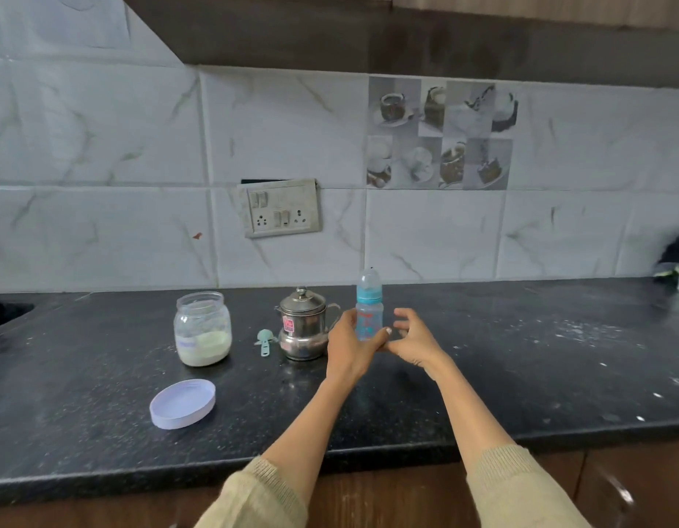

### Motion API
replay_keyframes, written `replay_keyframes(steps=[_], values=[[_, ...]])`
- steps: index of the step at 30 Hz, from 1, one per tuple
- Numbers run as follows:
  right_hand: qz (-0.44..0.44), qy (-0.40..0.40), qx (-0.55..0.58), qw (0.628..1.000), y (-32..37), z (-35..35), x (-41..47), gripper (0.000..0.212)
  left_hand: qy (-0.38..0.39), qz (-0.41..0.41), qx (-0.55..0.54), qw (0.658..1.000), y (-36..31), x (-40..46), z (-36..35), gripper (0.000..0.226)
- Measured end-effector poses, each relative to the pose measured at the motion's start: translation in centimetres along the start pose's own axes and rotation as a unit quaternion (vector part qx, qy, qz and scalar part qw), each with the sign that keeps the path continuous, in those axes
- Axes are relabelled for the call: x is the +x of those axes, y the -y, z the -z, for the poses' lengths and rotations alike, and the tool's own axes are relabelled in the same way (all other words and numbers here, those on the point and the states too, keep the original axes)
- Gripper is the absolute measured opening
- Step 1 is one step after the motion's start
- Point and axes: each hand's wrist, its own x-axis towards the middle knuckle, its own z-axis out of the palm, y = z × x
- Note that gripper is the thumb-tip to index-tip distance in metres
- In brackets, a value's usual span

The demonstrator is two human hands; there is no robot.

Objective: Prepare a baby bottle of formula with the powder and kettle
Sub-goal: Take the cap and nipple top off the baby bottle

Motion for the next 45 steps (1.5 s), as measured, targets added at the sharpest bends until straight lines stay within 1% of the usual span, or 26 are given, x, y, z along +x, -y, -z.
replay_keyframes(steps=[4, 9, 11, 14, 17, 19, 23, 31, 37, 43, 45], values=[[-0.020, -0.009, -0.017, 1.000, -0.9, -0.4, 2.3, 0.088, -0.009, 0.037, 0.014, 0.999, 1.1, 1.9, -1.2, 0.069], [-0.012, -0.007, -0.026, 1.000, -1.6, -0.7, 4.7, 0.077, -0.018, 0.063, 0.036, 0.997, 2.4, 3.8, -2.3, 0.075], [-0.004, -0.001, -0.022, 1.000, -1.8, -0.8, 5.3, 0.070, -0.016, 0.064, 0.037, 0.997, 2.8, 4.4, -2.7, 0.066], [0.013, 0.024, -0.009, 1.000, -2.0, -1.0, 5.5, 0.052, -0.001, 0.048, 0.028, 0.998, 3.4, 4.8, -2.9, 0.048], [0.027, 0.017, -0.013, 0.999, -1.9, -1.1, 5.1, 0.045, -0.004, 0.045, 0.020, 0.999, 3.6, 4.6, -2.7, 0.043], [0.032, 0.014, -0.017, 0.999, -1.7, -1.1, 4.4, 0.044, -0.011, 0.044, 0.022, 0.999, 3.6, 4.2, -2.3, 0.045], [0.036, 0.017, -0.011, 0.999, -1.4, -1.2, 2.1, 0.043, 0.001, 0.033, 0.026, 0.999, 3.3, 2.3, -1.0, 0.052], [0.063, 0.037, -0.013, 0.997, 0.6, -4.3, -3.3, 0.042, -0.016, 0.033, 0.033, 0.999, 2.7, -2.3, 4.4, 0.044], [0.078, 0.062, -0.004, 0.995, 2.2, -8.0, -6.0, 0.039, -0.055, 0.063, 0.056, 0.995, 3.1, -4.9, 8.7, 0.053], [0.080, 0.072, 0.001, 0.994, 3.0, -10.2, -6.7, 0.041, -0.088, 0.065, 0.062, 0.992, 3.4, -5.7, 10.8, 0.052], [0.077, 0.077, -0.005, 0.994, 3.2, -10.5, -6.8, 0.043, -0.107, 0.063, 0.068, 0.990, 3.3, -5.8, 10.9, 0.047]])
